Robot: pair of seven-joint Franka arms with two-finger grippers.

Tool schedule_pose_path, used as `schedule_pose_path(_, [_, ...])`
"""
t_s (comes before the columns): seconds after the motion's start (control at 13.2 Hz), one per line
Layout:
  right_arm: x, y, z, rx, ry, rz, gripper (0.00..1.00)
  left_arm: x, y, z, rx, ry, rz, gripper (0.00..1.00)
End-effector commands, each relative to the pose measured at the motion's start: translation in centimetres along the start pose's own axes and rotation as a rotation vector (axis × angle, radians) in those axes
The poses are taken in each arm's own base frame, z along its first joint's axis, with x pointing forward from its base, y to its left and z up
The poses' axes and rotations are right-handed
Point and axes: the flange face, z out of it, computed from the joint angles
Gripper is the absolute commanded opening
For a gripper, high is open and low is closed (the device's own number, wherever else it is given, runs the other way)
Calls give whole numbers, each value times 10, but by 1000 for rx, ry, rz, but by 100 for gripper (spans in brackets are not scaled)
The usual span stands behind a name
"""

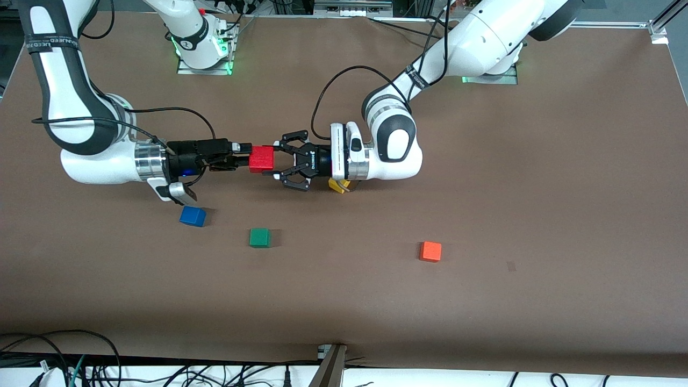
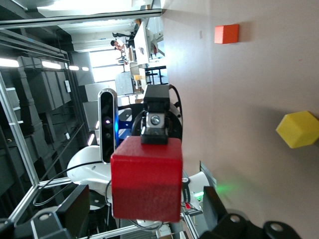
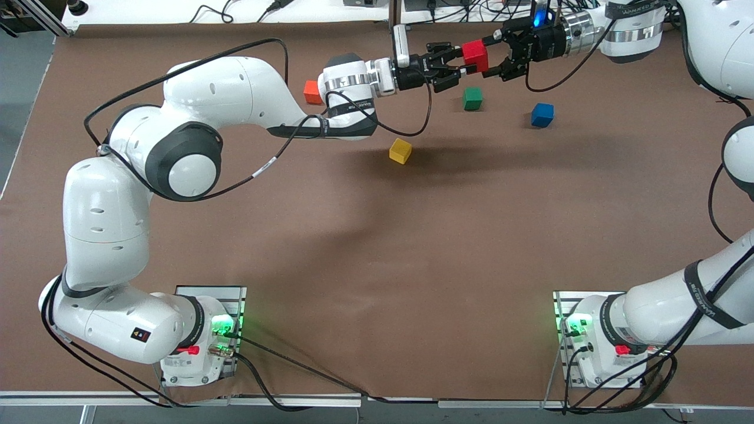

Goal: Pass red block to right arm, stack on blue
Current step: 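Grasp the red cube with the right gripper from the left gripper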

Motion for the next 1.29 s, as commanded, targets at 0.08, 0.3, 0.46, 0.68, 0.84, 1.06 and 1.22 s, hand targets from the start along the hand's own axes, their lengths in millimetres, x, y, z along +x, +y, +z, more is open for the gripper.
schedule_pose_path(0.08, [3,16,7,29,17,14,97,2,1,8,21,28,-3,0])
schedule_pose_path(0.3, [9,16,5,64,37,22,48,3,1,8,21,29,-1,0])
schedule_pose_path(0.46, [9,15,4,75,36,22,26,3,1,8,21,29,-1,0])
schedule_pose_path(0.68, [9,14,3,78,33,20,20,4,0,8,28,35,-6,0])
schedule_pose_path(0.84, [9,14,1,77,35,19,20,7,0,8,40,50,-15,63])
schedule_pose_path(1.06, [14,3,-10,58,40,0,18,15,-15,-4,59,52,7,100])
schedule_pose_path(1.22, [18,-3,-26,-47,15,-43,16,18,-29,-20,52,39,44,100])
